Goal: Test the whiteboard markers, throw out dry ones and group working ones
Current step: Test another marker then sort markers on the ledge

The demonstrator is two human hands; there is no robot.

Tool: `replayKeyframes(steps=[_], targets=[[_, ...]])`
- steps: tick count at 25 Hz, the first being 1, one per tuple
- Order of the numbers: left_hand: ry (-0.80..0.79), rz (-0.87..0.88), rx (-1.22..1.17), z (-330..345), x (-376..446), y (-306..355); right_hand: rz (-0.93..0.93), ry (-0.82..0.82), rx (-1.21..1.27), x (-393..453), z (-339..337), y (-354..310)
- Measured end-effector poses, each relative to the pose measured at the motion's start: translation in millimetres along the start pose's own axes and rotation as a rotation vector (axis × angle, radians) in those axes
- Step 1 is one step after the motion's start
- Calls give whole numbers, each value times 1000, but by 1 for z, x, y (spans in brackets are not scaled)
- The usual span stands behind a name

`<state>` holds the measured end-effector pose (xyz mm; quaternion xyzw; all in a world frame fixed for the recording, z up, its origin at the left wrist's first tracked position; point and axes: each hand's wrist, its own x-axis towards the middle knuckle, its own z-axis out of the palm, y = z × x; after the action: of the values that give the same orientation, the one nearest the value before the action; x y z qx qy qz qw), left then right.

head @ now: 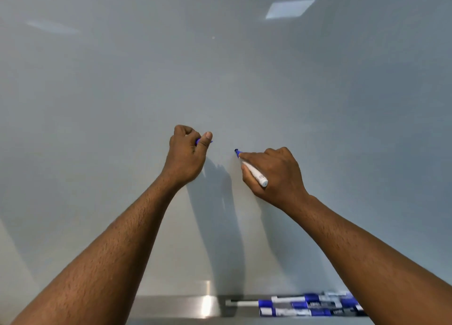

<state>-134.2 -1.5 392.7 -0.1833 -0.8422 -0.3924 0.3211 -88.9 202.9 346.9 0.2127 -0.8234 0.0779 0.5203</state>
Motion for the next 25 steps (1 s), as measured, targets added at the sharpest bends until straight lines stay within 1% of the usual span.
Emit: replayKeyframes(steps=[1, 2, 3, 5, 6, 9, 11, 13, 15, 19, 22, 25], targets=[[-38, -44, -19, 5, -18, -8, 109, -37, 87, -11, 1, -5], [-86, -116, -81, 10, -36, -14, 268, -80, 235, -22, 1, -12], [-151, -205, -187, 16, -57, -20, 468, -110, 442, -35, 0, -21], [-254, -367, -384, 26, -100, -29, 858, -111, 866, -63, -3, -35], [-291, -432, -436, 32, -122, -34, 992, -114, 994, -80, -4, -39], [-373, -562, -547, 47, -182, -46, 1253, -144, 1227, -136, -5, -48], [-473, -594, -549, 52, -214, -56, 1399, -151, 1304, -171, -3, -54], [-613, -598, -501, 58, -237, -66, 1508, -190, 1319, -197, -2, -62], [-714, -594, -454, 65, -253, -72, 1564, -215, 1355, -214, -1, -71], [-815, -611, -407, 75, -275, -71, 1622, -274, 1368, -239, -1, -87], [-879, -642, -389, 75, -285, -73, 1670, -278, 1358, -251, -3, -90], [-926, -627, -386, 76, -289, -73, 1677, -284, 1384, -256, -6, -90]])
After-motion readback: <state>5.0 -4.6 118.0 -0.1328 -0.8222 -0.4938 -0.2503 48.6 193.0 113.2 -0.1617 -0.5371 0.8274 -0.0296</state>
